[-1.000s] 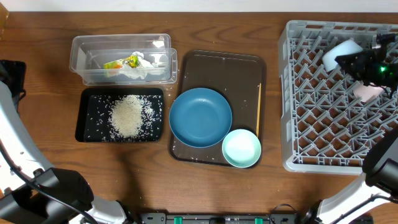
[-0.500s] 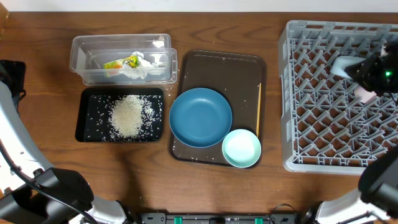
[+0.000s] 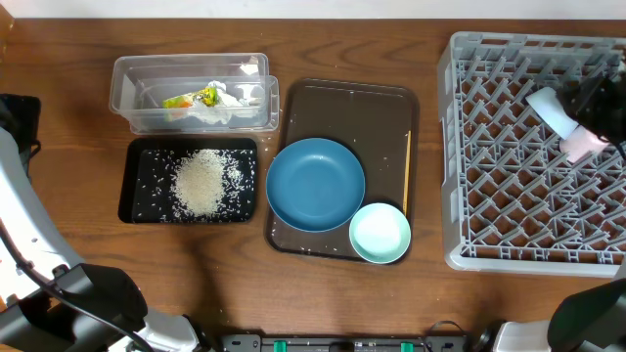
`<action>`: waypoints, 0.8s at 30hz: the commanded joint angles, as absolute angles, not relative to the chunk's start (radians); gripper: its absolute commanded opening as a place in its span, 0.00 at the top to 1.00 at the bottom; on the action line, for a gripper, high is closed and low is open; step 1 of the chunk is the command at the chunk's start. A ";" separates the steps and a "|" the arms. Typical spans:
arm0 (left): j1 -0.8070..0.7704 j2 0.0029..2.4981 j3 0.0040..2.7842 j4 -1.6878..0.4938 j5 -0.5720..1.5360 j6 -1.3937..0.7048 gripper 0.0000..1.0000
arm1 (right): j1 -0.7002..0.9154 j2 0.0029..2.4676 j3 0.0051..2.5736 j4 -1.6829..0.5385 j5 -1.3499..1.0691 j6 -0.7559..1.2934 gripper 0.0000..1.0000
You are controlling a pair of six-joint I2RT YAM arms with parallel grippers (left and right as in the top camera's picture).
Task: Sort waste into correct bins and load items into the dishwasher rack
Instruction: 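Lower the light blue bowl into the rack beside the pink cup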
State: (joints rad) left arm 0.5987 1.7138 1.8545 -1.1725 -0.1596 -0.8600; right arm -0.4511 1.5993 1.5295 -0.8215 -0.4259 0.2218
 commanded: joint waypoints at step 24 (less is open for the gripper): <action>0.601 1.719 1.853 -1.177 -0.165 -0.854 0.06 | -0.413 1.909 1.530 -0.570 -0.257 0.253 0.92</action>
State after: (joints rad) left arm 0.5987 1.7138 1.8545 -1.1728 -0.1596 -0.8600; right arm -0.4240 1.9419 1.5257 -0.5610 -0.1326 0.2665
